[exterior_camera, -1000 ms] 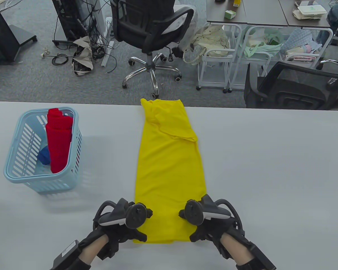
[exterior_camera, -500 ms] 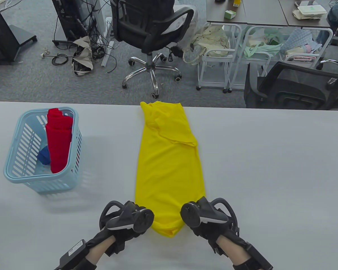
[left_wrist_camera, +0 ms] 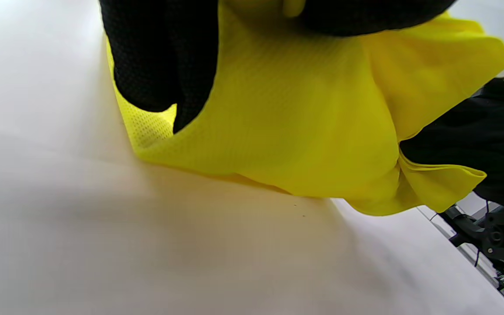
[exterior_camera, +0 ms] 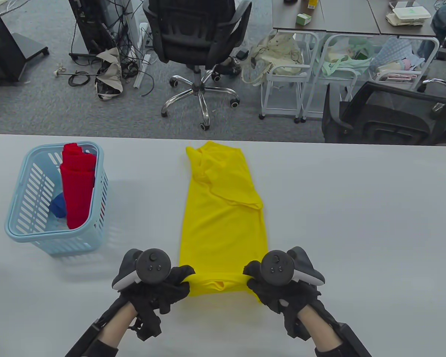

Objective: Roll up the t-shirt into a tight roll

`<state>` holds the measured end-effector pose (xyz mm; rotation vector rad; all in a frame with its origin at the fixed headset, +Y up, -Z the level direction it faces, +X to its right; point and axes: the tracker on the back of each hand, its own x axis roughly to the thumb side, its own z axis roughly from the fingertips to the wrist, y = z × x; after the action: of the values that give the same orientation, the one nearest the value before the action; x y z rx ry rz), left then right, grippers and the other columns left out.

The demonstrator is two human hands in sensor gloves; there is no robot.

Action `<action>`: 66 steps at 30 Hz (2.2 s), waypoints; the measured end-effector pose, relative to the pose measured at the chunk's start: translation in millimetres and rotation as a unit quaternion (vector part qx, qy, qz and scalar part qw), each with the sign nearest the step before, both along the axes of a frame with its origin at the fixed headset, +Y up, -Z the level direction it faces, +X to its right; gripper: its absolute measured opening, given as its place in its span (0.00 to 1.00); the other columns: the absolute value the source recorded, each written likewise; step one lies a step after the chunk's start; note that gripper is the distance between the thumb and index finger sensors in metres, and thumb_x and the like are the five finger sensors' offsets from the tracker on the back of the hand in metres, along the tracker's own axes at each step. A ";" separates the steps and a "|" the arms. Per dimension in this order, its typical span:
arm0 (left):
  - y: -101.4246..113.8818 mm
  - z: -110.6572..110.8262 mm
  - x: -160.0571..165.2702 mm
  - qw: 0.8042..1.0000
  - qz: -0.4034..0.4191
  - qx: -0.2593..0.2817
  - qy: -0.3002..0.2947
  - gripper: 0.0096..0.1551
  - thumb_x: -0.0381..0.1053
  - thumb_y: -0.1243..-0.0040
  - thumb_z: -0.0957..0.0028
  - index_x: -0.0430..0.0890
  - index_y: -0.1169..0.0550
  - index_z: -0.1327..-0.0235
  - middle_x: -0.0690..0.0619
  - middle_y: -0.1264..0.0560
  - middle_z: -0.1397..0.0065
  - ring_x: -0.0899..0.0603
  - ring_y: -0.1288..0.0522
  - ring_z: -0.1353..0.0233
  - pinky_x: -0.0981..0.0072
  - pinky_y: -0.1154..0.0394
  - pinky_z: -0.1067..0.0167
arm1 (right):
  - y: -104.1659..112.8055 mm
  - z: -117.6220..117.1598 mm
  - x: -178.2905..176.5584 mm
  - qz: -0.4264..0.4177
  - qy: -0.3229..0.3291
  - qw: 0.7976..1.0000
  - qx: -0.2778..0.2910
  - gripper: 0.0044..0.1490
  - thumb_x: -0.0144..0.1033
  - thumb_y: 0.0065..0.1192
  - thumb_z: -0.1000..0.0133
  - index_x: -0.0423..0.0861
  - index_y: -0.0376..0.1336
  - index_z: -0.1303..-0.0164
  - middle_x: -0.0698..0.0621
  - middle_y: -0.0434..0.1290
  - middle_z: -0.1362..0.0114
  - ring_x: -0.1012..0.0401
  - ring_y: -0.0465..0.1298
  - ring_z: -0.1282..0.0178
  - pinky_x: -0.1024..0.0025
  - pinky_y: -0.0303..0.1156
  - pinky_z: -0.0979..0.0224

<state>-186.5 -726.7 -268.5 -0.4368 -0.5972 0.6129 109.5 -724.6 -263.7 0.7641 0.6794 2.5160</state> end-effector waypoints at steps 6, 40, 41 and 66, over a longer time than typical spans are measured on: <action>-3.6 -2.2 -5.7 0.991 0.061 -0.117 -0.025 0.23 0.55 0.50 0.52 0.51 0.22 0.47 0.58 0.10 0.63 0.53 0.08 0.60 0.58 0.15 0.41 | 0.0 -2.9 9.3 -0.080 0.025 0.988 -0.126 0.27 0.42 0.47 0.35 0.42 0.55 0.30 0.50 0.78 0.41 0.59 0.89 0.54 0.69 0.84 0.53; -41.5 -36.2 34.0 0.912 -0.411 0.017 0.005 0.45 0.73 0.69 0.50 0.62 0.61 0.21 0.47 0.64 0.12 0.35 0.60 0.13 0.37 0.50 0.19 | -19.8 -58.4 -5.2 0.193 -0.086 0.978 0.001 0.41 0.50 0.49 0.35 0.51 0.46 0.13 0.42 0.48 0.11 0.38 0.49 0.12 0.38 0.50 0.21; -41.5 -34.2 33.6 0.913 -0.407 0.021 0.008 0.45 0.73 0.69 0.50 0.61 0.60 0.21 0.47 0.65 0.12 0.35 0.61 0.13 0.37 0.51 0.19 | -16.9 -62.3 -3.4 0.186 -0.098 0.978 0.002 0.41 0.50 0.49 0.35 0.50 0.46 0.13 0.41 0.50 0.11 0.38 0.53 0.13 0.39 0.53 0.21; -70.6 -28.1 30.2 0.914 -0.404 -0.029 0.000 0.49 0.75 0.83 0.58 0.59 0.79 0.33 0.49 0.83 0.23 0.35 0.78 0.20 0.33 0.68 0.24 | -0.8 -86.0 -74.1 0.183 0.004 0.975 0.127 0.24 0.44 0.63 0.40 0.55 0.66 0.33 0.49 0.63 0.19 0.54 0.71 0.29 0.46 0.61 0.24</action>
<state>-156.3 -797.3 -296.6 -0.6853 -0.3482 -0.1642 35.4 -725.4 -349.7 0.7962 0.5480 2.9806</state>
